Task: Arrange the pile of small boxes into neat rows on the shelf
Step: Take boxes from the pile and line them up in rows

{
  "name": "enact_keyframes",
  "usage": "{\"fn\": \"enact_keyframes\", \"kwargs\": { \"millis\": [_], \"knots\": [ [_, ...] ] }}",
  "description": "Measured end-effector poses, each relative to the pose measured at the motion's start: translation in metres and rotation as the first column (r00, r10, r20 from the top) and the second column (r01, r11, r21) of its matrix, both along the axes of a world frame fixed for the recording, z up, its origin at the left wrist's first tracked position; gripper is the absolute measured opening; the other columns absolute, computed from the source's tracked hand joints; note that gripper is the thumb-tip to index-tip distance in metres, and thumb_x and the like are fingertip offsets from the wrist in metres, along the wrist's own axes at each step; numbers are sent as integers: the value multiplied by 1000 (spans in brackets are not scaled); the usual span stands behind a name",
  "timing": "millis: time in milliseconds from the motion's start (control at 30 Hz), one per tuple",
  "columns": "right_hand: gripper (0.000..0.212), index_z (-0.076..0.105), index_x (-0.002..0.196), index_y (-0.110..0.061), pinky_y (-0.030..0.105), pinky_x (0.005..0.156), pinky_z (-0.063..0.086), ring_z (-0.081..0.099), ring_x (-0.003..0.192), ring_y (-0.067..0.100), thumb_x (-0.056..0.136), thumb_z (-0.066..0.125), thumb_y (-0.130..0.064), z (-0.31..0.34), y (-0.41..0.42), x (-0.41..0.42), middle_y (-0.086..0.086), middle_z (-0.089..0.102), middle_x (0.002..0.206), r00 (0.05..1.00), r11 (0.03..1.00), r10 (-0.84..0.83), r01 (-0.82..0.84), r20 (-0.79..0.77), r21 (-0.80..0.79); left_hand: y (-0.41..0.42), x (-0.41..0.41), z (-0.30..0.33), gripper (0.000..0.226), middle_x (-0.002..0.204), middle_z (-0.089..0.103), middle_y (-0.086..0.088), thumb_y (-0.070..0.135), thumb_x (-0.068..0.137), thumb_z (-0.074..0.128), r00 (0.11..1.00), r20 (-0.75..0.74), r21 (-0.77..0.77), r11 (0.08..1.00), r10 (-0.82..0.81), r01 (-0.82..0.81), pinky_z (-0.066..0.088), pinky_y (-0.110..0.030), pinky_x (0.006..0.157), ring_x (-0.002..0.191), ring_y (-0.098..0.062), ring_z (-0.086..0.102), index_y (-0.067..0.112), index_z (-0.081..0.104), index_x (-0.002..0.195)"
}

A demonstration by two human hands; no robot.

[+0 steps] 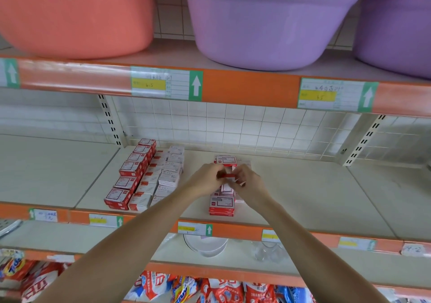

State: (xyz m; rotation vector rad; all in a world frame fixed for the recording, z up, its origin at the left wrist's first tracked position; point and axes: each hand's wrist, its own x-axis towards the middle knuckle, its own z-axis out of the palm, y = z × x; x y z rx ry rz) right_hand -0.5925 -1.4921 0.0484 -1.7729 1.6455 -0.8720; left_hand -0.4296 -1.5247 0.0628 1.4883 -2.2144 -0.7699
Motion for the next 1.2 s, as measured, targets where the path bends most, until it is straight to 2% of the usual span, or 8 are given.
{"fn": "enact_keyframes", "kwargs": {
  "millis": [133, 267, 367, 533, 667, 800, 967, 1200],
  "knots": [
    [43, 49, 105, -23, 24, 69, 46, 60, 88, 14, 75, 80, -30, -7, 3, 0, -9, 58, 99, 999, 999, -2, 4, -38, 42, -4, 1, -4, 17, 85, 66, 5, 33, 97, 59, 986, -39, 7, 987, 160, -160, 47, -24, 62, 74, -10, 62, 18, 65, 89],
    [58, 50, 116, -18, 24, 77, 47, 55, 91, 11, 74, 83, -41, -11, 4, 9, -11, 50, 104, 995, 1000, 11, -12, -102, -6, -7, 5, -8, 30, 77, 72, -2, 44, 91, 66, 896, -231, 278, 908, 379, -312, 53, -32, 62, 74, -19, 70, 15, 68, 81],
    [54, 54, 119, -15, 30, 84, 51, 54, 93, 13, 77, 80, -37, -13, 2, 12, -6, 52, 107, 987, 999, 25, -31, -160, -30, -4, 8, -12, 27, 75, 75, -2, 36, 90, 67, 844, -256, 417, 841, 472, -345, 43, -26, 57, 64, -13, 69, 10, 70, 90],
    [38, 61, 114, -15, 23, 82, 44, 53, 99, 16, 81, 76, -22, -17, -5, 3, -3, 55, 111, 975, 996, 74, -82, -211, -30, 2, 13, -11, 26, 80, 73, -3, 34, 96, 59, 879, -155, 388, 846, 451, -366, 38, -16, 42, 56, -10, 59, 9, 66, 92],
    [27, 61, 107, -21, 16, 81, 36, 50, 101, 11, 84, 74, -21, -12, -10, -6, -7, 54, 111, 944, 985, 171, -171, -281, 26, 1, 24, -16, 19, 90, 70, -5, 34, 96, 54, 891, -50, 286, 861, 452, -421, 54, -31, 67, 77, -20, 66, 16, 59, 97],
    [23, 63, 102, -26, 14, 81, 37, 52, 93, 9, 83, 74, -19, -9, -16, -10, -11, 53, 104, 919, 963, 267, -261, -288, 60, -2, 28, -18, 15, 90, 69, -4, 33, 95, 56, 907, -30, 277, 875, 420, -396, 49, -29, 64, 75, -20, 64, 18, 57, 96],
    [12, 72, 96, -18, 26, 97, 41, 51, 100, 10, 88, 63, -17, -9, -18, -11, -15, 53, 96, 887, 948, 313, -313, -339, 55, -8, 24, -20, 16, 91, 66, 1, 31, 96, 58, 929, 7, 212, 908, 369, -362, 54, -34, 73, 86, -19, 65, 17, 62, 102],
    [9, 64, 94, -19, 16, 64, 43, 59, 86, 11, 88, 58, -16, -26, -31, -9, -3, 61, 101, 982, 995, -28, 45, -187, 87, -17, 15, -17, 27, 100, 65, 5, 44, 95, 56, 961, 101, 142, 952, 258, -271, 55, -41, 86, 92, -17, 63, 21, 60, 107]
  ]
}}
